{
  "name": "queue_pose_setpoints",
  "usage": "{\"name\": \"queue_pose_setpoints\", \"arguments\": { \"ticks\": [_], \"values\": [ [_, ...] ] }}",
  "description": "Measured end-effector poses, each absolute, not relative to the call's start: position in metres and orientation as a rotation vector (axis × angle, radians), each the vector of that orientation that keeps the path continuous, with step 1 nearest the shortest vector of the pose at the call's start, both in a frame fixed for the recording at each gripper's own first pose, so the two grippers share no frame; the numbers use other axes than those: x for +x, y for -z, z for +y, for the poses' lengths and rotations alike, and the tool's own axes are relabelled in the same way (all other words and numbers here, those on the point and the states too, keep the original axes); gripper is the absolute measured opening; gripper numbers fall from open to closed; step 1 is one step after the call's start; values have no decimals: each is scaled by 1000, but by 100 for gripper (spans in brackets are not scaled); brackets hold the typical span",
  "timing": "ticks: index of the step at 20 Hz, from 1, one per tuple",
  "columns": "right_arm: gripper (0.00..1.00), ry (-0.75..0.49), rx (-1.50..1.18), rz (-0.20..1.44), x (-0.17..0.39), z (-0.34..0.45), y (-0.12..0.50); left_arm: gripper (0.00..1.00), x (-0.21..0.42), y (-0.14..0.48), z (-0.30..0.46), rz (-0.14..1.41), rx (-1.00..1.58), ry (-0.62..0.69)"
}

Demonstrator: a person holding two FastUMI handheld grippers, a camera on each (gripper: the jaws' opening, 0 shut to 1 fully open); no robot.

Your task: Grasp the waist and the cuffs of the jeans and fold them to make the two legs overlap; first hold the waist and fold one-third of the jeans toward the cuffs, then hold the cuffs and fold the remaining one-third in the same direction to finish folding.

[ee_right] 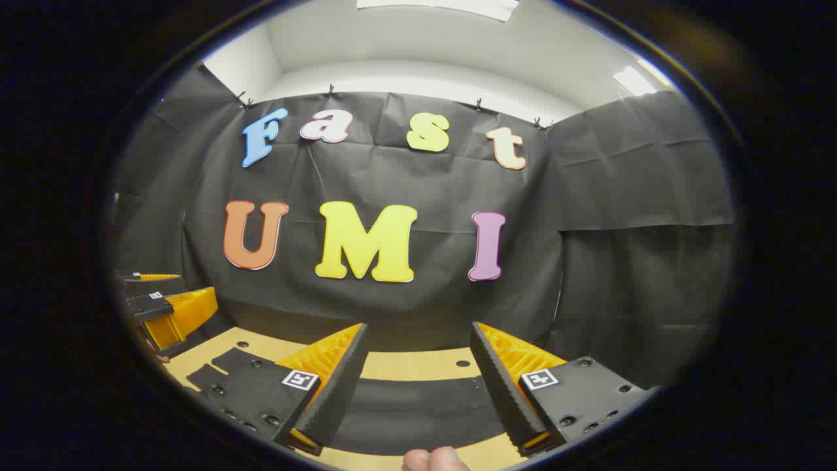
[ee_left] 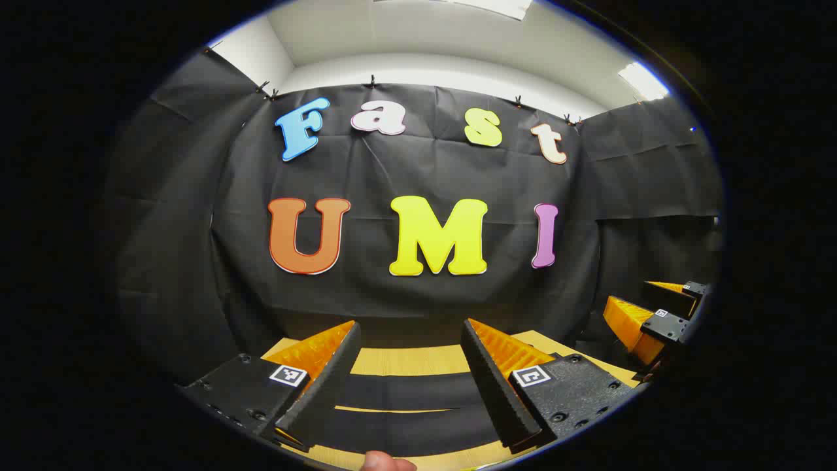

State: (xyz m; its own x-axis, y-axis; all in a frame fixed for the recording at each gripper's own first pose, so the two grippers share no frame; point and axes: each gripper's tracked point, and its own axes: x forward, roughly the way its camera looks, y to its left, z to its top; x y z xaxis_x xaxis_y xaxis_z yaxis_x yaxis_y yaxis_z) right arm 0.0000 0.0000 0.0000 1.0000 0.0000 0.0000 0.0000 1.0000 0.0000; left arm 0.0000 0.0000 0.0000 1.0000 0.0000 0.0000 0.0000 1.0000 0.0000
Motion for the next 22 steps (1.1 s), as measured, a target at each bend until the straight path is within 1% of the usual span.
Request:
{"name": "queue_pose_setpoints", "arguments": {
  "ticks": [1,3,8,14,15,16,18,19,22],
  "values": [
    [95,-5,-1,2,2,-1,0,98,2,1,2,2,-3,-5],
    [96,-10,3,8,5,-3,0,98,4,2,7,0,-5,-21],
    [95,-23,2,-4,13,-5,-4,98,9,0,12,-8,9,-51],
    [95,-65,21,7,26,-2,-4,98,12,9,17,12,3,-75],
    [95,-75,25,14,28,-3,-2,100,14,12,19,19,-6,-81],
    [96,-83,30,21,31,-3,1,98,14,13,21,22,-11,-89],
    [96,-86,28,21,38,-11,0,98,20,16,23,27,-15,-108],
    [95,-86,23,24,42,-16,0,98,22,18,27,33,-11,-116],
    [95,-74,13,28,59,-42,-3,98,26,19,50,38,14,-151]
  ]
}}
